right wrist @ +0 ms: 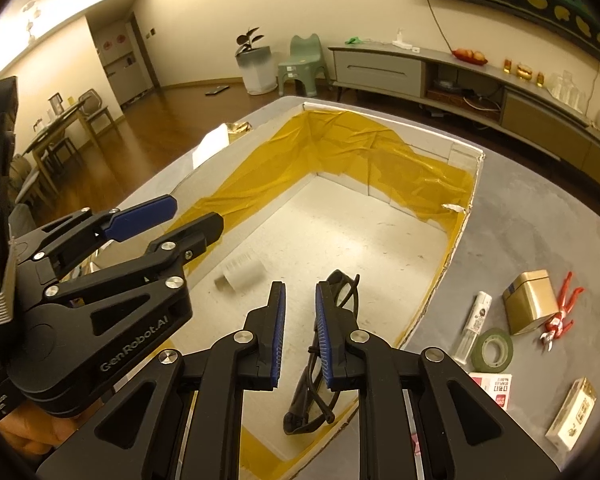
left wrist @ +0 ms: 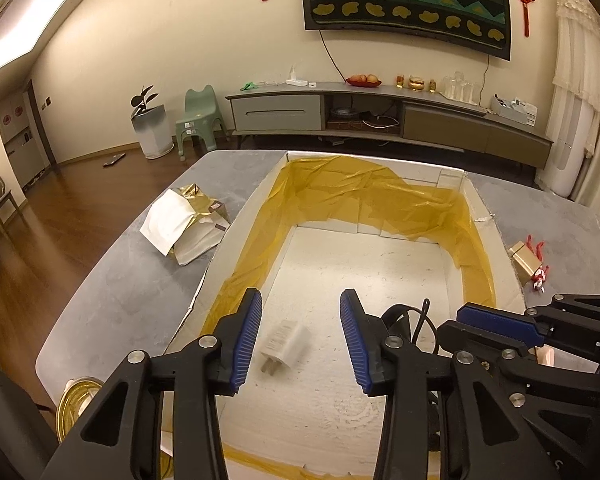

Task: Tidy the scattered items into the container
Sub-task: 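Open the left gripper to drop the plug while the right drops the sunglasses into the box, then move both grippers back toward the remaining items on the table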

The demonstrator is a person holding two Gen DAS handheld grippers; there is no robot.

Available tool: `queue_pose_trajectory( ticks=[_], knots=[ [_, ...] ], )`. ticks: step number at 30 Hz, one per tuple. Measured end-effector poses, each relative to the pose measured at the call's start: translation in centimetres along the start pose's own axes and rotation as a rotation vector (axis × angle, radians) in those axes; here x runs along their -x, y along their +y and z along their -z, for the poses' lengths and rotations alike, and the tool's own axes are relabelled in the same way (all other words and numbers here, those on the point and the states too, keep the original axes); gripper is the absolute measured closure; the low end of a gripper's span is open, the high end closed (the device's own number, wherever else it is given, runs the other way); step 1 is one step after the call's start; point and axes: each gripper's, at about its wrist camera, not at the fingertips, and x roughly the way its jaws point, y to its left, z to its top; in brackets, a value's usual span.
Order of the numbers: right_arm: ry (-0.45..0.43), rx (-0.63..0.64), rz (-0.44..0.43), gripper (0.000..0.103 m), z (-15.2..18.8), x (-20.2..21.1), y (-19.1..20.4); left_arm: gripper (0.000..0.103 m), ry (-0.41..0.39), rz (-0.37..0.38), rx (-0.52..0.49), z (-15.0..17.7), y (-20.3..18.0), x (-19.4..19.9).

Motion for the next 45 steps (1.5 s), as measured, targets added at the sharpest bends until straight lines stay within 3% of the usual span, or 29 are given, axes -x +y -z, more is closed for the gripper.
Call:
queue_pose_trajectory(
  ticks=[7,14,24,45],
  knots=[
    [-0.013,-0.001,-0.001,0.081,0.0,1.0,0.2,0.060,-0.036,0.024,-0.007,-0.4,-0.6,1.8],
    [-0.046,-0.005,0.004,0.079,0.2,3.5,0.2,0.060,-0.084,0.094,0.004,-0.8,-1.1,4.3],
    [-0.075,-0.048,0.023,0.077,0.9,7.1,-1.4,0.058,-0.064,0.220,0.036,-1.1,-2.2,6.0],
    [-0.105,-0.136,0.072,0.076,4.9,14.4,-5.3,0.058,-0.071,0.309,-0.085,-0.6,-8.7,9.4]
  ],
)
